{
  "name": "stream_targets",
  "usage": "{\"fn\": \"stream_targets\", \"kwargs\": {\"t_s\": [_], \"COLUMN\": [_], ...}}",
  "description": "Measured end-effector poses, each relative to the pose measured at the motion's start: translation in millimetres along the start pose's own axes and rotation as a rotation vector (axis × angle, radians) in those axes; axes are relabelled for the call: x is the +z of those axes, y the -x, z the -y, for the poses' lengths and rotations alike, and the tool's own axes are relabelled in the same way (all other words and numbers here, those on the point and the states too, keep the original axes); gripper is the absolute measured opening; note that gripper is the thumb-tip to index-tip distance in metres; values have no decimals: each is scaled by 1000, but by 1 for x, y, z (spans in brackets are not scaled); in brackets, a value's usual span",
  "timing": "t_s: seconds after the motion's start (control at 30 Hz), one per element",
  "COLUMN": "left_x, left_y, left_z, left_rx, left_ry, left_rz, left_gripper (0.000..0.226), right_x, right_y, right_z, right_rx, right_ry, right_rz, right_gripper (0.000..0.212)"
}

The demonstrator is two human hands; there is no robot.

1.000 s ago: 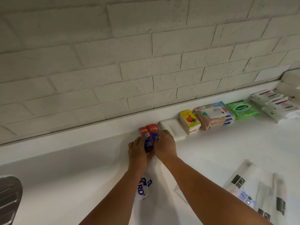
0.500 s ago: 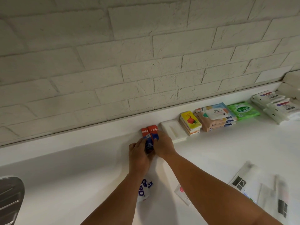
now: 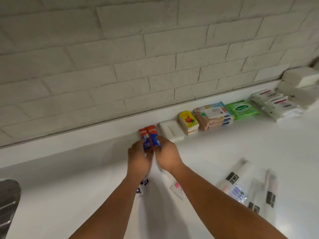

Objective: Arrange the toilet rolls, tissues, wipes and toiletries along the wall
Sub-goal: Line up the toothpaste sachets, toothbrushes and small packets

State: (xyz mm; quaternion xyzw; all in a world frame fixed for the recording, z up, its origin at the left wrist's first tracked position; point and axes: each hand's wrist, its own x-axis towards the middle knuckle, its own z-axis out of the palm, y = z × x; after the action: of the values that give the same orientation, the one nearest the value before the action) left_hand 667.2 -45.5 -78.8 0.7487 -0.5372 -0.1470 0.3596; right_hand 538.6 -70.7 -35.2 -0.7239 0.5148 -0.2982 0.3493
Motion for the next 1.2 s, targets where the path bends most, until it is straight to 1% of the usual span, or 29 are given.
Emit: {"fn": "stream_targets", "kwargs": {"t_s": [0.13, 0.3, 0.37, 0.47, 0.57, 0.67, 0.83, 0.97, 1.07, 1.2], "left_x": [4, 17, 28, 46, 63, 84, 116, 126, 130, 130], "left_y": [33, 78, 97, 122, 140, 156, 179, 187, 188, 186], "left_z": [-33, -82, -101, -128, -147, -159, -167, -175, -183, -191], "left_rx": [5, -56, -47, -25, 13, 36, 64, 93, 44, -55], "left_ry": [103, 263, 263, 246, 165, 42, -197, -392, -437, -431], "left_rz": [5, 131, 168, 189, 221, 284, 358, 327, 312, 354], "left_gripper": [40, 28, 24, 21, 21, 26, 41, 35, 29, 26], "right_x": [-38, -91, -116, -152, -179, -198, -217, -223, -225, -224], "right_y": [32, 73, 90, 115, 133, 143, 145, 140, 137, 134], "right_z": [-17, -49, -67, -95, -120, -144, -169, -186, -196, -198], "right_rx": [19, -1, -1, 54, 96, 99, -42, -109, -166, -188], "right_ry": [-6, 47, 81, 77, 86, 143, 326, 430, 460, 440], "right_rz": [-58, -76, -86, -77, -33, 14, 141, 226, 273, 312], "right_gripper": [34, 28, 26, 24, 23, 24, 29, 34, 36, 36]}}
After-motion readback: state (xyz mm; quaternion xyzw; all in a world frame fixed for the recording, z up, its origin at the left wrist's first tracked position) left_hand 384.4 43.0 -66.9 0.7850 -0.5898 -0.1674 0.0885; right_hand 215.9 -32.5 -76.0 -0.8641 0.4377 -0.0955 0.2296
